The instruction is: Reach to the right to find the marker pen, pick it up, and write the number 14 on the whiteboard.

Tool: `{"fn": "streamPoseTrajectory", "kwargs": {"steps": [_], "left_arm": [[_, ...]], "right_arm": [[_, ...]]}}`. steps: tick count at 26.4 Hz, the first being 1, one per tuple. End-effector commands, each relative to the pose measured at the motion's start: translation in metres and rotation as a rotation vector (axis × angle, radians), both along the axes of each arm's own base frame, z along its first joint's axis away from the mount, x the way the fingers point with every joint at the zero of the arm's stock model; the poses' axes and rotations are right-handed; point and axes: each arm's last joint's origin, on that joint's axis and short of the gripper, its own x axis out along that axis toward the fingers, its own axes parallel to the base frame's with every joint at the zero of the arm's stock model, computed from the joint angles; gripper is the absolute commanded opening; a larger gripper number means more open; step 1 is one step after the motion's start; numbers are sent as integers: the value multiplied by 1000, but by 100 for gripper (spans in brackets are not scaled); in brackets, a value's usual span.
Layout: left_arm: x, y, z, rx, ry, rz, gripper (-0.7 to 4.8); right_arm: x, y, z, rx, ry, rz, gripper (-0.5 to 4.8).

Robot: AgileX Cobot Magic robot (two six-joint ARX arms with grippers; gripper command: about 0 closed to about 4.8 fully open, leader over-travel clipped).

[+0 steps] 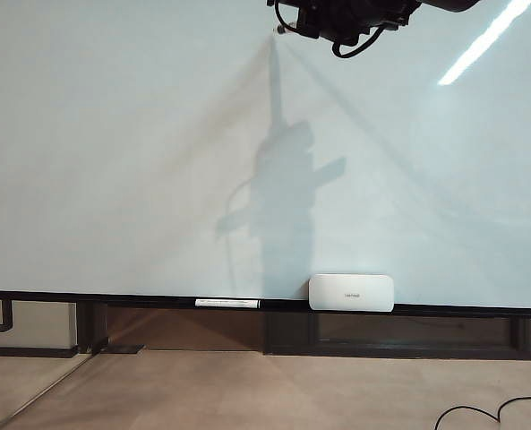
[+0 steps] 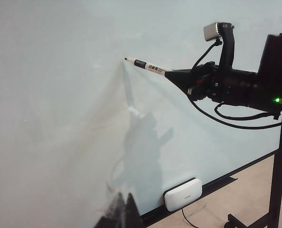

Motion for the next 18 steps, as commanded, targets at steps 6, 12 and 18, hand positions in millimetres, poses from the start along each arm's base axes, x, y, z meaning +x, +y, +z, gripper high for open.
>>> {"fn": "streamPoseTrajectory", "kwargs": {"steps": [6, 12, 18], "left_arm": [[-1, 0, 3, -3, -15, -9, -6], [-1, 0, 3, -3, -15, -8, -6], [-1, 0, 3, -3, -15, -8, -6]], "right_arm": [[1, 1, 5, -2, -47, -11, -1], [1, 1, 5, -12, -62, -18, -1], [4, 1, 2, -15, -75, -22, -1]]}}
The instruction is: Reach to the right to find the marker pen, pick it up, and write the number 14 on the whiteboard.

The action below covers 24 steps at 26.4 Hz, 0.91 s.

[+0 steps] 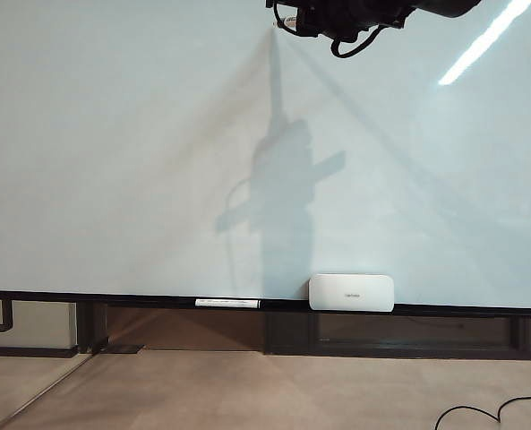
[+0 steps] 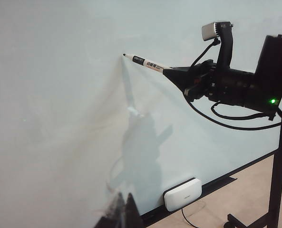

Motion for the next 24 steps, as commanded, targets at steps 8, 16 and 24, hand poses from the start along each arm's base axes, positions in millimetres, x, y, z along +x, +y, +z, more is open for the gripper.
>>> {"fn": "streamPoseTrajectory", "kwargs": {"steps": [8, 16, 24], "left_arm": [[-1, 0, 3, -3, -15, -6, -6], [-1, 0, 3, 0, -18, -5, -6], [-1, 0, 3, 0, -19, -4, -6]], "right_arm": [[5, 2, 5, 8, -31, -7, -1], [10, 4, 10, 6, -15, -26, -1], [12, 5, 2, -36, 69, -41, -1]]}}
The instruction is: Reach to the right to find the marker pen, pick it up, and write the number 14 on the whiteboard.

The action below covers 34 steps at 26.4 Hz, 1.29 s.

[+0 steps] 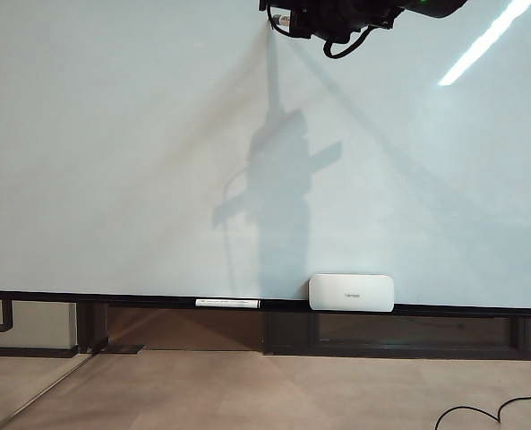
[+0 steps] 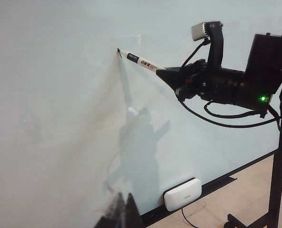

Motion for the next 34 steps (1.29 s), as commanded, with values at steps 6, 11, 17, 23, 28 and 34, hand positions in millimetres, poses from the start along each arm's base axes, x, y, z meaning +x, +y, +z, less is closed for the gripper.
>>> {"fn": "streamPoseTrajectory", "kwargs": {"steps": [6, 11, 17, 23, 28, 34], "left_arm": [[-2, 0, 3, 2, -23, -3, -6], [-2, 0, 4, 1, -35, -3, -6], [-2, 0, 5, -2, -45, 1, -6], [-2, 0, 5, -2, -44, 0, -6], [-2, 0, 5, -2, -44, 0, -6], [-2, 0, 5, -3, -44, 0, -6]], "right_arm": [[3, 0, -13, -52, 152, -43, -1], [4, 0, -22, -80, 240, -40, -1], [4, 0, -30, -110, 308, -41, -1], [6, 2, -40, -128, 364, -41, -1], [8, 2, -45, -121, 388, -40, -1], [7, 3, -45, -128, 394, -38, -2]]}}
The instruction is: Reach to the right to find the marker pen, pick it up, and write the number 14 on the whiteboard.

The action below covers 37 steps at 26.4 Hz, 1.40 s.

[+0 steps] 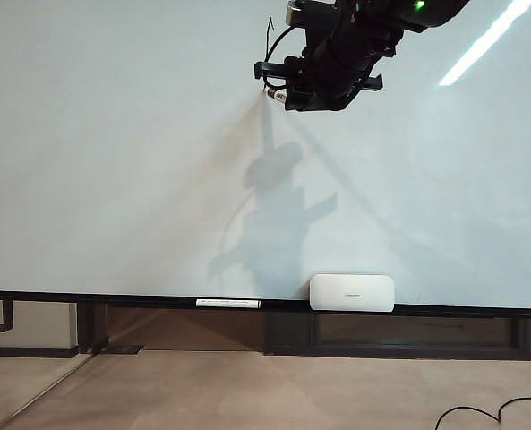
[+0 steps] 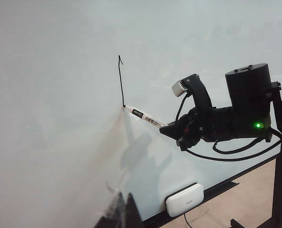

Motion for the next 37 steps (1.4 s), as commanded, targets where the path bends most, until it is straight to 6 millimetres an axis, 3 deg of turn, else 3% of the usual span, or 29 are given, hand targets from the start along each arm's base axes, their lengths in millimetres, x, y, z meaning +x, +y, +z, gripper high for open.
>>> {"fn": "streamPoseTrajectory", "kwargs": {"steps": [1, 10, 17, 37], "left_arm": [[-1, 0, 3, 0, -19, -1, -6], [-3, -1, 3, -10, -8, -58, -6], [-4, -2, 2, -13, 7, -123, -6], [-4, -3, 1, -29, 36, -146, -6]], "right_arm": [[-1, -2, 5, 3, -14, -36, -1], [-30, 16, 37, 13, -103, 15, -1], [-49, 19, 61, -4, -174, -22, -1], [-51, 9, 79, -40, -304, -171, -1]]}}
